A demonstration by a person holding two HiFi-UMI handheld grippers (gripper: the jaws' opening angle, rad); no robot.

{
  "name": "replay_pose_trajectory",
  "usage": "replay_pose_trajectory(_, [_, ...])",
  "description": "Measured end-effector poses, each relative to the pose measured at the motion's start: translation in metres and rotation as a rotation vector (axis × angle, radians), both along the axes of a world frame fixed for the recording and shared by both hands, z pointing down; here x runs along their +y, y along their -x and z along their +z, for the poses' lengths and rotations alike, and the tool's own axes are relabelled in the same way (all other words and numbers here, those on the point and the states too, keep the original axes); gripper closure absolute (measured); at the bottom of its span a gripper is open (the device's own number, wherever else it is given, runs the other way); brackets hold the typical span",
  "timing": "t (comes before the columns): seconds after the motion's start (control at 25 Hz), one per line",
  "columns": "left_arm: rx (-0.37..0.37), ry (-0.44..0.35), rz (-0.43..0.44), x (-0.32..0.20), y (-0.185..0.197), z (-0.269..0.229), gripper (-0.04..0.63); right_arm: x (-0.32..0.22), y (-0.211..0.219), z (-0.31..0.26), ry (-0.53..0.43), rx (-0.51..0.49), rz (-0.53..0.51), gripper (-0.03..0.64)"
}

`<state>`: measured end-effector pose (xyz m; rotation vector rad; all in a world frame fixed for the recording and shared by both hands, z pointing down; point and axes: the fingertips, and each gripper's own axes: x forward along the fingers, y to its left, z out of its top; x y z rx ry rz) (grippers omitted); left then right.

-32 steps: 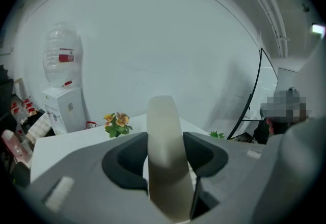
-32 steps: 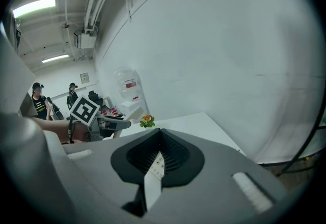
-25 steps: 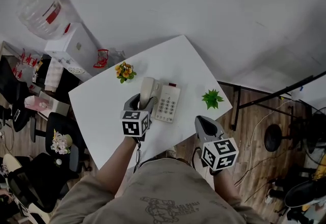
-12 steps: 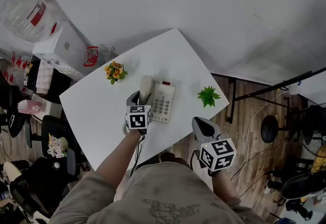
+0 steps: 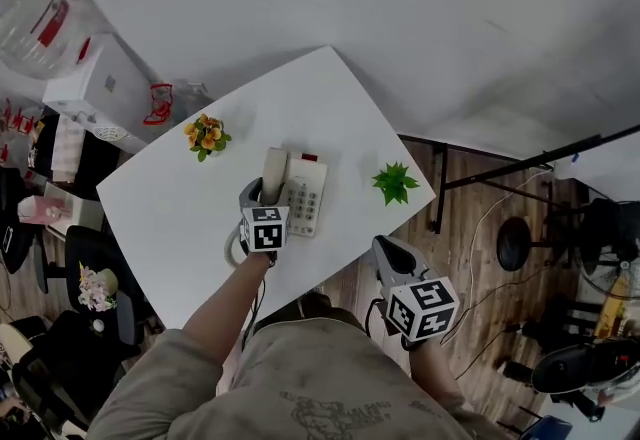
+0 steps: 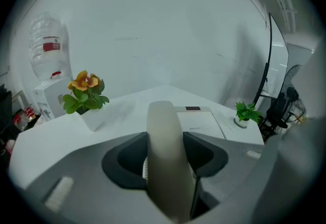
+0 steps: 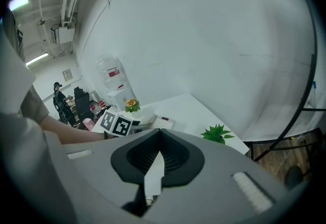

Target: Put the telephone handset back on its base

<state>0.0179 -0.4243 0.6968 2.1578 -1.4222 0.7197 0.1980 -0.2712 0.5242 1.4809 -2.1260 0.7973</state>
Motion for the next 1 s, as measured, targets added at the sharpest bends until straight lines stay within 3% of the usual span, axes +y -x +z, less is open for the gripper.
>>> replay_pose_trajectory(0.24, [-0.048,0.007,-0.004,-0.001,-0.001,0.004,0.366,0.005,-0.004,0.0,0.001,0.004,0.004,0.588])
replay_pose_trajectory(0.32, [-0.026,0.025,-0.007,-0.001,0.001,0.006,0.3,0.005,-0.004,-0.002,-0.002,0.002,-0.001,0.588])
replay_pose_trajectory(0.64, [0.03,-0.006,-0.007,0.012,0.024,-0.035,0.275,-0.008,0.007,-0.023,-0.08,-0.015,-0.043,0.588])
replay_pose_trajectory(0.84, [0.048,-0.11,0.05,0.02,0.035,-0.101,0.306,-0.028,0.015,-0.055,-0.175,-0.025,-0.072,0.588])
replay_pose_trajectory(1.0, [0.045,-0.235,0.034,0.026,0.051,-0.169,0.394,-0.043,0.023,-0.091,-0.264,-0.031,-0.106,0.588])
